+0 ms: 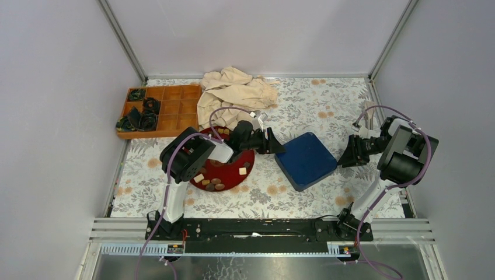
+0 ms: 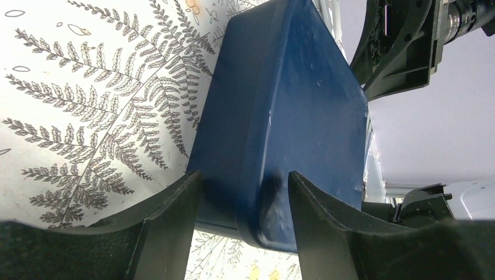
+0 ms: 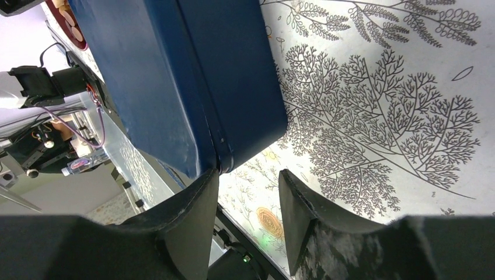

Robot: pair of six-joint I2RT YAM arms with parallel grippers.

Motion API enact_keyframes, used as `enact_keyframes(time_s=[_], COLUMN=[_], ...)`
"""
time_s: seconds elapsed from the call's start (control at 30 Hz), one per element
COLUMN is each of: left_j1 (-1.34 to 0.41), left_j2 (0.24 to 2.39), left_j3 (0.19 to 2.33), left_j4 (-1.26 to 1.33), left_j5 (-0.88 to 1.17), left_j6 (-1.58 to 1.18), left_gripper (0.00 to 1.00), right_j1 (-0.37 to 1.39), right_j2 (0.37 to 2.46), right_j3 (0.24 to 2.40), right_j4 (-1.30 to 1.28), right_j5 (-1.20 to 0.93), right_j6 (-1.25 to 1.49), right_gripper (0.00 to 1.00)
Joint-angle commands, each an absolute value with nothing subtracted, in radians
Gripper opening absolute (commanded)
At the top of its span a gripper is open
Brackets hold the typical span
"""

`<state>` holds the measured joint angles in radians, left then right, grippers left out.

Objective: Pack the chocolate
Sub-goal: Adjust the packing box at the center of the board.

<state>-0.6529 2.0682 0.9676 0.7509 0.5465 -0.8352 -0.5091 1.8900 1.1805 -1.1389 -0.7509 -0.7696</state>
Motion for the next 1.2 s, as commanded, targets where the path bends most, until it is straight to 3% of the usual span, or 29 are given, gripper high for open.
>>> enact_keyframes(time_s=[0.0,0.37,0.77,1.03,1.17], left_j1=[-0.672,-0.69,-0.701,-0.659,-0.658], left_j2=[2.038,2.041,2.009,1.736,1.635], left_j3=[0.95,0.934,0.881,0.835,0.771], left_j4=[0.842,0.872,0.941,0.766,0.736], left_j5=[0.574,0.576,0.538,0.376,0.411], left_j6=[-0.857,-0.875,-0.907,-0.672,-0.441], left_gripper=[0.63,0.63,0.64,0.68,0.69], right_j1=[-0.495,-0.464,-0.436,-0.437,-0.437], right_j2=[1.883,1.88,1.856,1.839,1.845], right_j3=[1.181,1.142,1.155,1.178,1.173], right_j4=[-1.126,-1.12,-1.13,-1.134,-1.136], right_j5=[-0.781,-0.778,-0.782,-0.768,-0.76], right_j6=[-0.736,-0.73,-0.728,-0.744,-0.756], right_gripper=[0.49,0.39,0.41,0.42,0.42])
